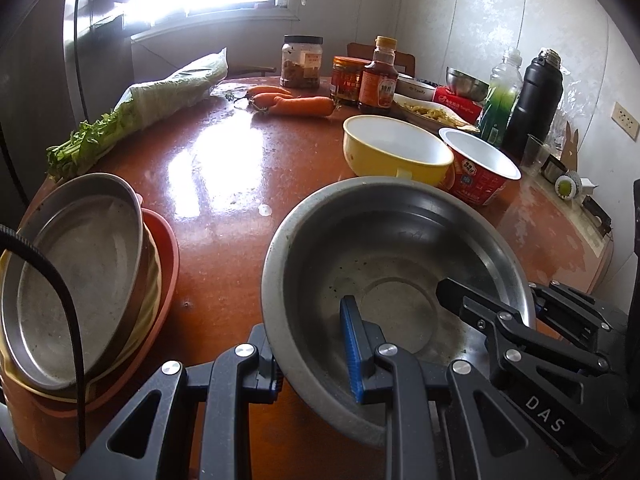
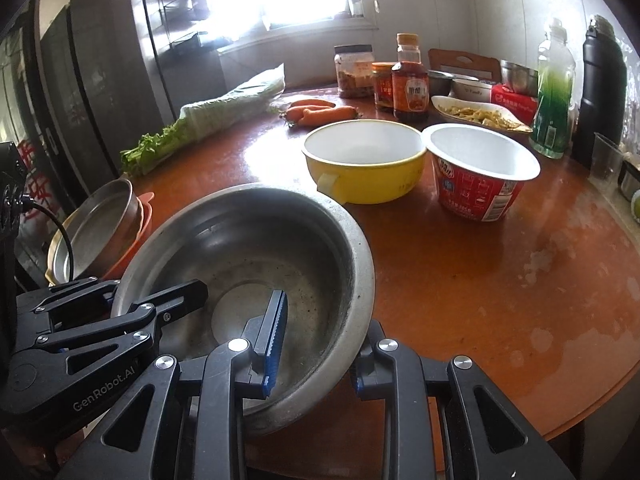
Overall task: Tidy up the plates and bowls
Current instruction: 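Carry the steel bowl beside the plate stack, lower it, open left gripper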
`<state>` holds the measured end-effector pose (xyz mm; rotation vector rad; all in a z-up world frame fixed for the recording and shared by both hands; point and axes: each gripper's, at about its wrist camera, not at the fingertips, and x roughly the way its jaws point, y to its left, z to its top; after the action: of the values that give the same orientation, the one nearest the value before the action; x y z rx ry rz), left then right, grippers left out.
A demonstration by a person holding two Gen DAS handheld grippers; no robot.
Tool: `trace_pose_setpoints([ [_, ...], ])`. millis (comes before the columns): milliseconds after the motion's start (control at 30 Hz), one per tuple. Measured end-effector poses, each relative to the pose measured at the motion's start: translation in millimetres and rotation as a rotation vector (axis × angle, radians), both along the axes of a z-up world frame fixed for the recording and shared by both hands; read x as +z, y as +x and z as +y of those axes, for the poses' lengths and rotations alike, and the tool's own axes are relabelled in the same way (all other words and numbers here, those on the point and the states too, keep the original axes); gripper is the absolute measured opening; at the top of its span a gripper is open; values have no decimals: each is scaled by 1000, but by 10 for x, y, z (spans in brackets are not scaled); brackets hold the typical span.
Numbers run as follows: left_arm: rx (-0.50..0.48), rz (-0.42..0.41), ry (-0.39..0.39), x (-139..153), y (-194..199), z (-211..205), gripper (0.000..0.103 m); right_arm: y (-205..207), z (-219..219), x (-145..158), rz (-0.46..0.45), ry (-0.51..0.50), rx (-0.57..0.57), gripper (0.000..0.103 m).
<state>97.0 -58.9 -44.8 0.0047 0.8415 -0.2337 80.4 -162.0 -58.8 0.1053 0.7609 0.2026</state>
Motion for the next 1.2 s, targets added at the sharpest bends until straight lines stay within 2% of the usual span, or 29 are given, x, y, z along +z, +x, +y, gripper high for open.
trace_pose_setpoints([
  [533, -9, -10, -15, 0, 13, -30, 25, -14, -72, -15, -5, 30, -16, 29],
  [567, -13, -4, -27, 1, 17, -20, 25, -14, -84, -11, -5, 39, -18, 30],
  [667, -11, -7, -26, 12, 10, -14, 25, -32, -132, 14, -13, 84, -12, 43],
  [833, -1, -22, -17, 38, 0, -8, 27, -49, -184, 43, -27, 100, -14, 46],
  [967, 1, -34, -16, 76, -20, -9, 35, -84, -231, 74, -45, 121, -17, 51],
  [1033, -2, -44, -16, 97, -33, -16, 37, -97, -243, 95, -53, 123, -22, 51],
  [1200, 5, -61, -19, 147, -63, 19, 51, -146, -286, 157, -78, 137, -30, 52],
])
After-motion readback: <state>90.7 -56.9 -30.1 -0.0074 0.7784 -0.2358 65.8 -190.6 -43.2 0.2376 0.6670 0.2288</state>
